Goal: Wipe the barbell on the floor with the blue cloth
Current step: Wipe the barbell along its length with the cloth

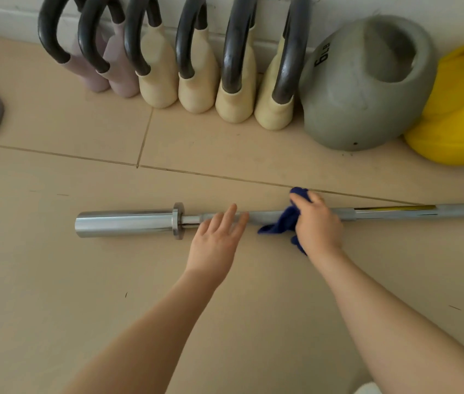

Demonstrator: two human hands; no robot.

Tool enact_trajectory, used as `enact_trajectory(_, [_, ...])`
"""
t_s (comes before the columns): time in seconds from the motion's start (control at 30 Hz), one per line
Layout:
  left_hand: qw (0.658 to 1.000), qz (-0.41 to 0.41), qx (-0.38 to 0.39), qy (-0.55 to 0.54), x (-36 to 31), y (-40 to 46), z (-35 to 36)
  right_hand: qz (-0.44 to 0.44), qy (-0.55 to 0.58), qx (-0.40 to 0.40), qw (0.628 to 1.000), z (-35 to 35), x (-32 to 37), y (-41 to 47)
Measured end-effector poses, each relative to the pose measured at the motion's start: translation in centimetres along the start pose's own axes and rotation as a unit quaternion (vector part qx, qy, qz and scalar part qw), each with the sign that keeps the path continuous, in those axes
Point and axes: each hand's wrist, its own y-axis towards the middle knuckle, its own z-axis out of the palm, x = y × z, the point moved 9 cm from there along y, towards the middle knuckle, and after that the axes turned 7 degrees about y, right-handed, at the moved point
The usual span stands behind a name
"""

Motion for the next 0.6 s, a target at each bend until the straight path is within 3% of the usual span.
enact_trajectory(0.07, [0.999,0.005,0.027,0.022,-0.7,-0.1,1.1,0.034,0.035,-0.031,0.998,-0.6,-1.2,-0.1])
enact_trajectory(0.27, [0.993,-0.001,0.107,0.048,-1.0,-0.5,2.2,-0.107,0.011,0.052,0.993,1.8,2.5,-2.4])
enact_trajectory(0.33, [0.994,-0.018,0.106,0.034,-0.5,-0.2,2.0,-0.098,-0.024,0.056,0.993,0.4,0.0,-1.0])
enact_trajectory(0.47, [0.989,-0.062,0.133,0.006,-0.6,0.3,1.9,0.017,-0.031,-0.034,0.999,-3.7,-6.9,0.6])
enact_trajectory(0.6, [0.984,-0.102,0.144,0.001,-1.2,0.9,1.5,-0.072,-0.019,0.002,0.997,-1.0,-2.8,-0.6])
